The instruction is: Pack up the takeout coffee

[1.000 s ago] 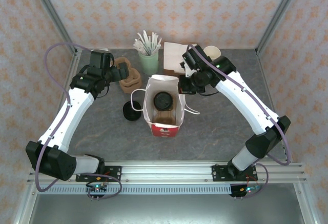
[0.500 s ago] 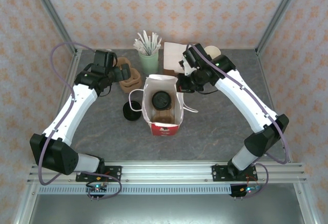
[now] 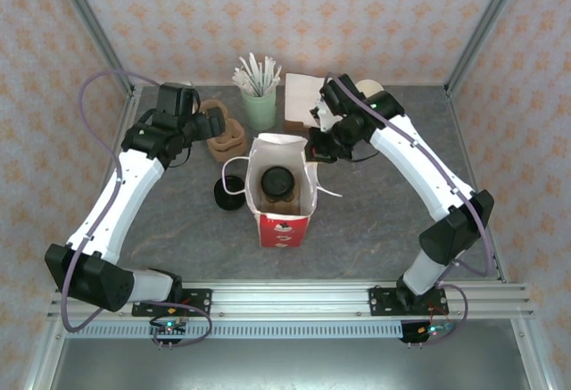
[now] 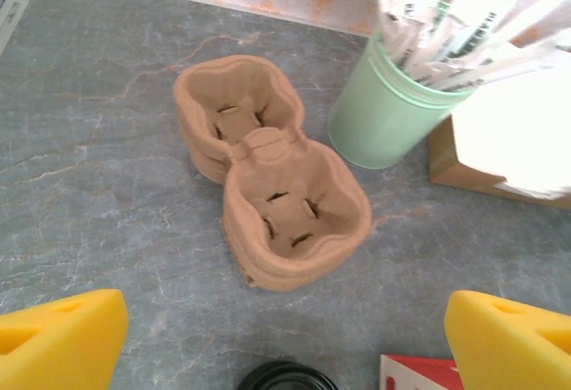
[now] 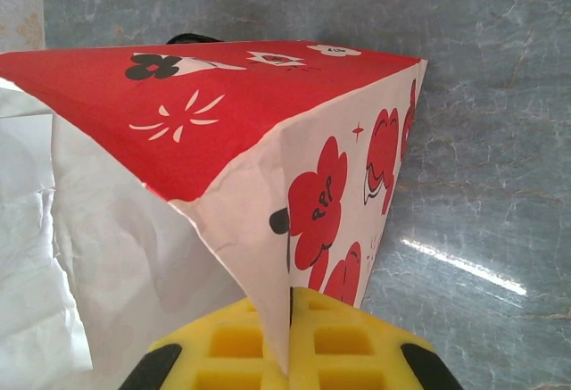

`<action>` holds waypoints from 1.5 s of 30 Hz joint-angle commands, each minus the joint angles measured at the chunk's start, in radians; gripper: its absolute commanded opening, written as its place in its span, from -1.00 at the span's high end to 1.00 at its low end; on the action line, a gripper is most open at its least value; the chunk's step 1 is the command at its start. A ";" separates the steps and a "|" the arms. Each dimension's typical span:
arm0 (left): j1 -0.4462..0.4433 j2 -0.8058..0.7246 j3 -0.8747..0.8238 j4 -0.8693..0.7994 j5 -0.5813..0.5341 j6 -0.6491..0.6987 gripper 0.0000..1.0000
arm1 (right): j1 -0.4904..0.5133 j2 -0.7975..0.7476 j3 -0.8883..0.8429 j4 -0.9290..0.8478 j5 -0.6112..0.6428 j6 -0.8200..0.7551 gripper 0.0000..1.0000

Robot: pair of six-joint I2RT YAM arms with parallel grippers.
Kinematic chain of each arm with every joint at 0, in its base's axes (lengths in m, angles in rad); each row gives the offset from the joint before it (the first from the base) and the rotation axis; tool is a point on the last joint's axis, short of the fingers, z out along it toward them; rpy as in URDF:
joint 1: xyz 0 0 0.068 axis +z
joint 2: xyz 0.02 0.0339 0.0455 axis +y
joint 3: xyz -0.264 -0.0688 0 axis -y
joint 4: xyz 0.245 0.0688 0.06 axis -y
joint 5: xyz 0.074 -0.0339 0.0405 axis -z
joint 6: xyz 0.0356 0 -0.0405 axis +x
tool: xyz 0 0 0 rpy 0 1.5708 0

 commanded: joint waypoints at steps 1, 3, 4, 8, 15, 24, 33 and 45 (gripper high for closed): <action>-0.058 0.017 0.148 -0.115 0.064 0.068 -0.80 | -0.010 0.018 0.007 -0.034 -0.023 0.002 0.88; -0.114 0.053 0.248 -0.197 0.089 0.111 -0.78 | -0.010 0.031 0.010 -0.028 -0.029 0.010 0.86; -0.137 0.065 0.285 -0.226 0.105 0.113 -0.76 | -0.010 0.038 0.016 -0.032 -0.028 0.018 0.84; -0.226 0.074 0.345 -0.270 0.179 0.123 -0.63 | -0.011 0.050 0.020 -0.022 -0.036 0.024 0.69; -0.366 0.122 0.434 -0.383 0.201 0.158 -0.40 | -0.017 0.011 0.001 0.020 -0.020 0.050 0.28; -0.472 0.211 0.457 -0.466 0.171 0.138 -0.20 | -0.054 -0.045 0.017 0.061 0.030 0.088 0.06; -0.532 0.333 0.477 -0.544 0.090 0.112 -0.06 | -0.115 -0.112 -0.020 0.138 0.126 0.166 0.06; -0.546 0.392 0.374 -0.481 0.074 0.061 0.06 | -0.122 -0.126 -0.035 0.135 0.120 0.155 0.05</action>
